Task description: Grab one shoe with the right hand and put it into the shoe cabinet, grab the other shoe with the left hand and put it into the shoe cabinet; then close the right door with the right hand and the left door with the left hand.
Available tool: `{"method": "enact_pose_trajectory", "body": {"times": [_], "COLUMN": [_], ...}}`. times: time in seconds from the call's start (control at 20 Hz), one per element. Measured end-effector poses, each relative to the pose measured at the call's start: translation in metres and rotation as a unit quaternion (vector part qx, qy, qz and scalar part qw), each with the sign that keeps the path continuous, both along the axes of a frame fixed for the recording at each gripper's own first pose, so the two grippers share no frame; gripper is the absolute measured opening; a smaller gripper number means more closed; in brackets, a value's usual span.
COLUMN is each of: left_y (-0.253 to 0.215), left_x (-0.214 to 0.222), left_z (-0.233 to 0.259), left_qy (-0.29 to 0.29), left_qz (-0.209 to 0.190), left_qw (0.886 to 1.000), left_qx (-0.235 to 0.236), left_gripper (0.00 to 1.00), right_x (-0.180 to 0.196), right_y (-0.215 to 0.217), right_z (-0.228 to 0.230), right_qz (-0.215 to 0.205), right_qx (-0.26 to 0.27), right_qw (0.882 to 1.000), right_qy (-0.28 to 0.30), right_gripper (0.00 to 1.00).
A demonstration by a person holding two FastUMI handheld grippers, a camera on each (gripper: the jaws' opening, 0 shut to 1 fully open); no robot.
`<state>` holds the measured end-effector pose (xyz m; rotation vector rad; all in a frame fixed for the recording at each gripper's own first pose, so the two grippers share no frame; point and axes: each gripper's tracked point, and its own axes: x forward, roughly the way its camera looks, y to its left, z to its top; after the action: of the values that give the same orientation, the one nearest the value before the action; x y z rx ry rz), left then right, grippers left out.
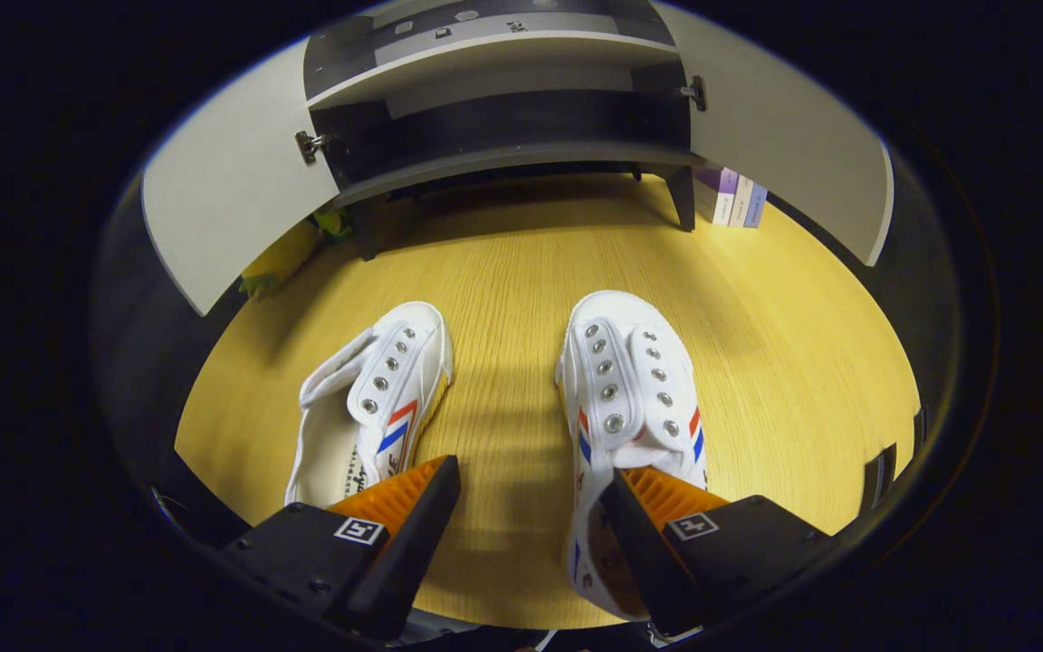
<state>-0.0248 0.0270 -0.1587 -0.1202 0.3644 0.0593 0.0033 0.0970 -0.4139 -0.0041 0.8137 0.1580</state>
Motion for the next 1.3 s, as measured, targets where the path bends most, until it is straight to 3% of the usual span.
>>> {"method": "enact_pose_trajectory", "body": {"times": [0.25,0.3,0.45,0.55,0.65,0.7,0.75,0.8,1.0,1.3], "left_y": [-0.006,-0.009,-0.017,-0.022,-0.028,-0.031,-0.035,-0.038,-0.047,-0.052], "left_x": [-0.002,-0.002,-0.005,-0.005,-0.004,-0.003,-0.001,0.000,0.009,0.012], "left_z": [-0.002,-0.003,-0.006,-0.006,-0.005,-0.005,-0.005,-0.004,0.006,0.028], "left_qy": [0.002,0.004,0.008,0.011,0.013,0.014,0.016,0.018,0.018,0.020], "left_qz": [-0.006,-0.009,-0.014,-0.016,-0.016,-0.016,-0.015,-0.014,0.000,0.050], "left_qw": [1.000,1.000,1.000,1.000,1.000,1.000,1.000,1.000,1.000,0.998], "left_qx": [0.006,0.007,0.008,0.010,0.009,0.007,0.007,0.008,0.016,0.045], "left_gripper": [0.95,0.95,0.95,0.95,0.95,0.95,0.95,0.95,0.95,0.95], "right_x": [0.019,0.028,0.045,0.046,0.041,0.040,0.043,0.040,0.042,0.042], "right_y": [-0.015,-0.019,-0.033,-0.033,-0.029,-0.026,-0.026,-0.026,-0.026,-0.028], "right_z": [0.002,0.002,0.001,-0.002,-0.001,-0.005,-0.009,-0.005,-0.002,0.024], "right_qz": [-0.023,-0.033,-0.064,-0.061,-0.042,-0.026,-0.016,-0.006,-0.002,0.054], "right_qx": [-0.017,-0.013,-0.008,-0.005,-0.008,-0.012,-0.019,-0.021,0.011,0.022], "right_qw": [0.999,0.999,0.998,0.998,0.999,0.999,0.999,1.000,0.999,0.998], "right_qy": [-0.030,-0.031,-0.018,-0.004,0.009,0.015,0.020,0.023,0.033,0.006], "right_gripper": [0.94,0.75,0.46,0.32,0.28,0.19,0.18,0.12,0.05,0.05]}}
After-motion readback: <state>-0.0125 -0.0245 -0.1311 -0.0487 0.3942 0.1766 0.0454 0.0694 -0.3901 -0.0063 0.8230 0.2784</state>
